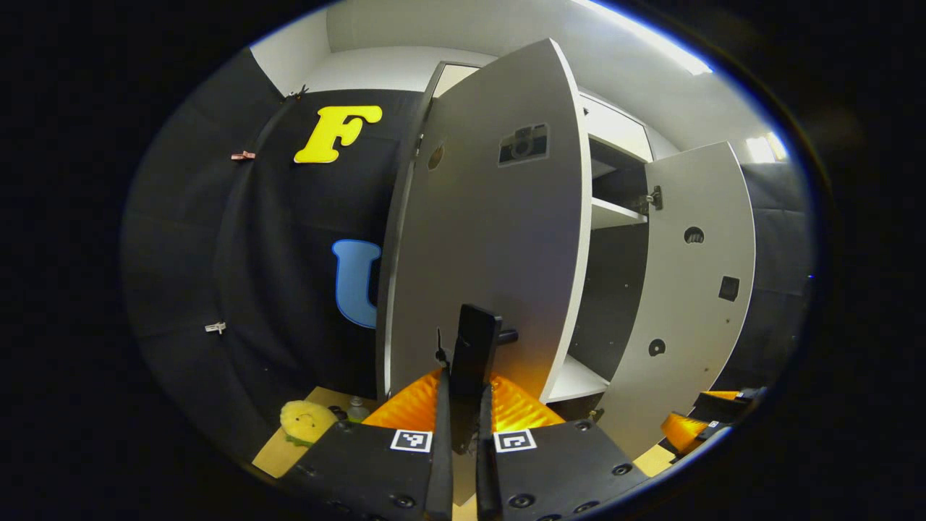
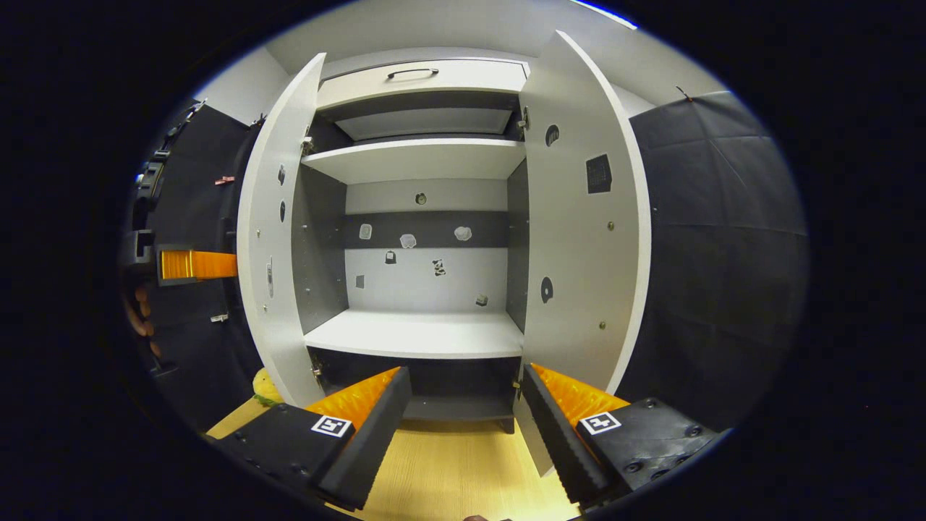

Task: Open the right door of the double-door shoe cabinet with the right hand, and open the left door with the left hand.

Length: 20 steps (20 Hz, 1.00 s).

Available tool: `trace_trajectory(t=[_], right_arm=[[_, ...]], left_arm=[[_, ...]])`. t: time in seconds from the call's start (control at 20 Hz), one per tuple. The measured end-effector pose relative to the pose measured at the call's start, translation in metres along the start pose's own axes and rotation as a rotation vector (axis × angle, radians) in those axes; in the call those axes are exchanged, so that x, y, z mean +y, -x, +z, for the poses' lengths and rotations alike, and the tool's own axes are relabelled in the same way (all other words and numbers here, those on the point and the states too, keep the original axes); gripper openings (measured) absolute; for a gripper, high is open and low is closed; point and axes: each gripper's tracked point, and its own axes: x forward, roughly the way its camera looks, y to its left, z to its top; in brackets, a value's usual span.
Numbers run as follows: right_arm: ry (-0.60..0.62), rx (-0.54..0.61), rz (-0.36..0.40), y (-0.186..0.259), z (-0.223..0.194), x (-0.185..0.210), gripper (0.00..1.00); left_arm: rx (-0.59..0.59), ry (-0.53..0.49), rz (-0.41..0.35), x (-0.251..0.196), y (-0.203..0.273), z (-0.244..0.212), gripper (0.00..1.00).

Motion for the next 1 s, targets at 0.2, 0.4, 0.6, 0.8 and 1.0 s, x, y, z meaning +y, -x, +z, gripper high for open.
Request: trace_trajectory(t=[0.2, 0.4, 0.6, 0.8, 1.0], right_arm=[[0.011, 0.005, 0.023, 0.014, -0.002, -0.019, 0.98], [-0.009, 0.02, 0.045, 0.031, -0.008, -0.04, 0.98], [-0.026, 0.036, 0.071, 0.046, -0.012, -0.046, 0.98], [-0.026, 0.03, 0.056, 0.051, -0.009, -0.044, 0.98], [-0.029, 0.025, 0.045, 0.053, 0.0, -0.034, 0.99]], left_arm=[[0.013, -0.069, 0.085, 0.017, 0.006, 0.002, 0.14], [-0.015, -0.042, 0.199, 0.056, 0.023, 0.005, 0.07], [-0.009, -0.082, 0.326, 0.111, 0.047, 0.001, 0.05], [0.009, -0.016, 0.278, 0.115, 0.067, -0.009, 0.05], [-0.013, -0.032, 0.252, 0.096, 0.097, -0.001, 0.05]])
